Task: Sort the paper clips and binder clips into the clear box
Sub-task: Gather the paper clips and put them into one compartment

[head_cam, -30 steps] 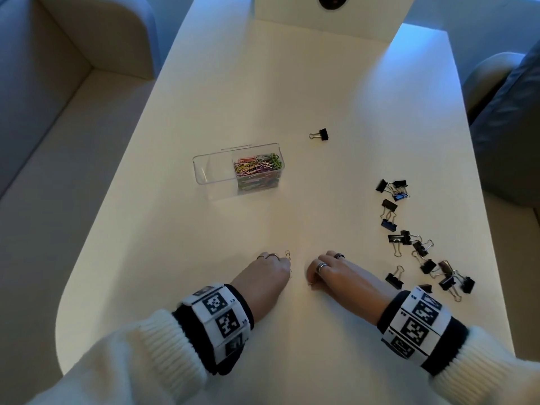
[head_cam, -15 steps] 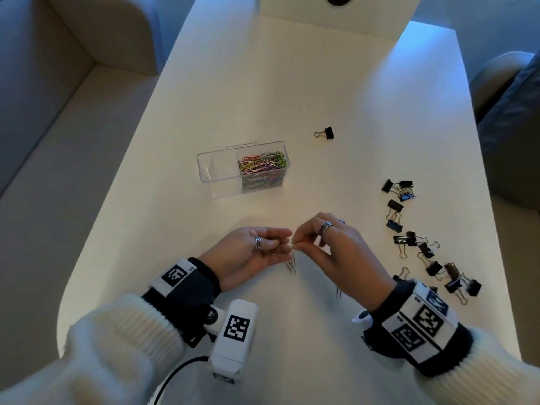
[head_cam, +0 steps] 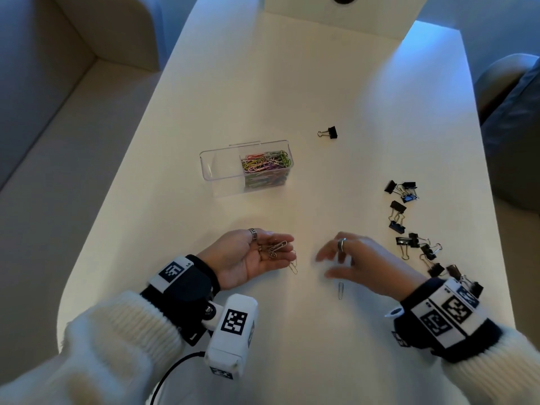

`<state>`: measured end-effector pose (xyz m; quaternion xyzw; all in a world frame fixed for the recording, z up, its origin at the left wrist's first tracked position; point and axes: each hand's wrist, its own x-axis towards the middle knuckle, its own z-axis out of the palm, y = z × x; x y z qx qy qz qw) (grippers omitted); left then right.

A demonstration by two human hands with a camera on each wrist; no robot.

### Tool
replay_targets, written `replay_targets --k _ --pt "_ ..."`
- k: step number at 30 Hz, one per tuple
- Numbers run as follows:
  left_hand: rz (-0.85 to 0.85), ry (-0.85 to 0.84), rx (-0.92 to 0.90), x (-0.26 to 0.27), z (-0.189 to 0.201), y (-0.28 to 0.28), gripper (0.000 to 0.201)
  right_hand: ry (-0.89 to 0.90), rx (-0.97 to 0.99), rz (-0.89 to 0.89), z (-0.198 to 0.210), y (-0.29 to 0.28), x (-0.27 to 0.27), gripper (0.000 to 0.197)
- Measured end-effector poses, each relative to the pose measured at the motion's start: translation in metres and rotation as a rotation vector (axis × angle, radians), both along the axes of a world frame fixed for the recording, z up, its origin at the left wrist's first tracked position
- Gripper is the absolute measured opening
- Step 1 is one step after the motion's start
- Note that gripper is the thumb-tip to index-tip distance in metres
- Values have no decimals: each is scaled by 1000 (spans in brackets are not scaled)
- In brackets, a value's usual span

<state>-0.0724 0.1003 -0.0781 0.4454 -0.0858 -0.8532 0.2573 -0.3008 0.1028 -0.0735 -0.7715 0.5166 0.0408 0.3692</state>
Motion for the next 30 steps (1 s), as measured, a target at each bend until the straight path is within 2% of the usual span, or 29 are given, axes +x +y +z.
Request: replay_targets --k 3,10,13,17,18,20,23,26,28,30 --pt "-13 -16 9 3 -3 -2 48 93 137 54 -11 3 -13 25" --pt "5 -43 15 9 -8 -3 46 34 115 117 -15 10 -23 18" --pt "28 -50 22 11 -9 -4 40 68 38 197 -15 12 -26 9" --pt "54 -29 44 11 -7 -5 36 209 -49 306 -13 19 -23 24" --pt "64 -18 50 11 -7 -5 36 198 -119 311 -11 21 -18 29" --pt "82 1 76 9 -7 -5 39 48 -232 206 -6 20 0 38" --pt "92 8 92 4 -6 -8 42 -164 -374 4 4 5 36 35" --pt "114 33 82 2 -2 -15 41 -170 -522 -11 9 -10 62 24" --pt "142 52 64 4 2 -21 46 -200 -550 -16 8 -16 67 23" --pt "158 59 40 7 8 -26 47 -292 -535 -101 10 -23 66 26"
